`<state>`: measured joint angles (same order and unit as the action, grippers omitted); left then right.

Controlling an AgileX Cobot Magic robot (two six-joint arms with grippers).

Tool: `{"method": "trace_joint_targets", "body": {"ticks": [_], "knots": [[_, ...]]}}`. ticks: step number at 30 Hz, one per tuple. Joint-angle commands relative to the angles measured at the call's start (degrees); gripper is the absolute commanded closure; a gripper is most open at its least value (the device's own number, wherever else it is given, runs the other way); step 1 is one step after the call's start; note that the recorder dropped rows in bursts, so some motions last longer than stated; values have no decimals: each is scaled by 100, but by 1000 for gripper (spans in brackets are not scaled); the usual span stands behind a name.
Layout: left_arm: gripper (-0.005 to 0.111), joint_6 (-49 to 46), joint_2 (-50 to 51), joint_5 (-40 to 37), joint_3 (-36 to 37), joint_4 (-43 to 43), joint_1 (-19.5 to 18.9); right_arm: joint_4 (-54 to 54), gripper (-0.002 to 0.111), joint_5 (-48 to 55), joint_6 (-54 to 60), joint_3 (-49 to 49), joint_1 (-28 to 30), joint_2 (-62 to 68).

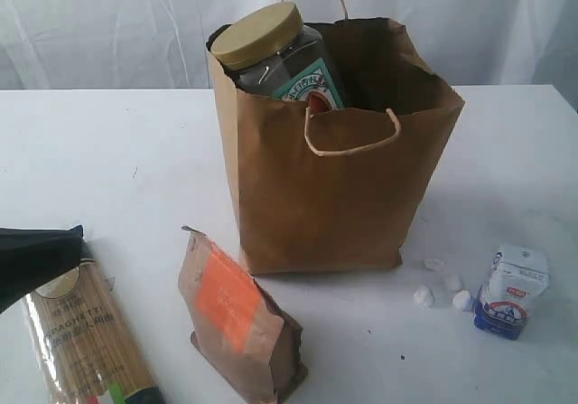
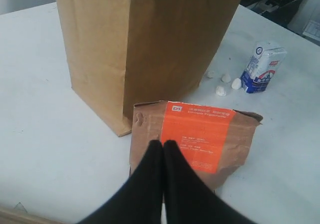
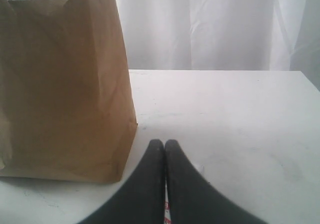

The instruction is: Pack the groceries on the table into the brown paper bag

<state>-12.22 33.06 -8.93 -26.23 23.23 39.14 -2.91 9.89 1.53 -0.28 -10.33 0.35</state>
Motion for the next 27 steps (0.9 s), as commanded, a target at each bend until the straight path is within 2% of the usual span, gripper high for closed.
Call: {"method": "trace_joint_targets", "body": {"ticks": [1,11,16,21,27], "knots": [[107,46,-38,-54,23,123,17,-4,108,-11,-18,28,66,-35],[107,-171,-72,-11,119,-144,31,-4,108,-11,-18,28,66,-35],[107,-171,-252,260,644,-105,170,-4,108,-11,-18,28,66,-35],[107,-157,-832,1281,1510,-105,350,-4,108,-11,-18,28,66,-35],[107,-157,-1598,2658,2524,-206,361,-4,108,-11,-18,28,66,-35]]}}
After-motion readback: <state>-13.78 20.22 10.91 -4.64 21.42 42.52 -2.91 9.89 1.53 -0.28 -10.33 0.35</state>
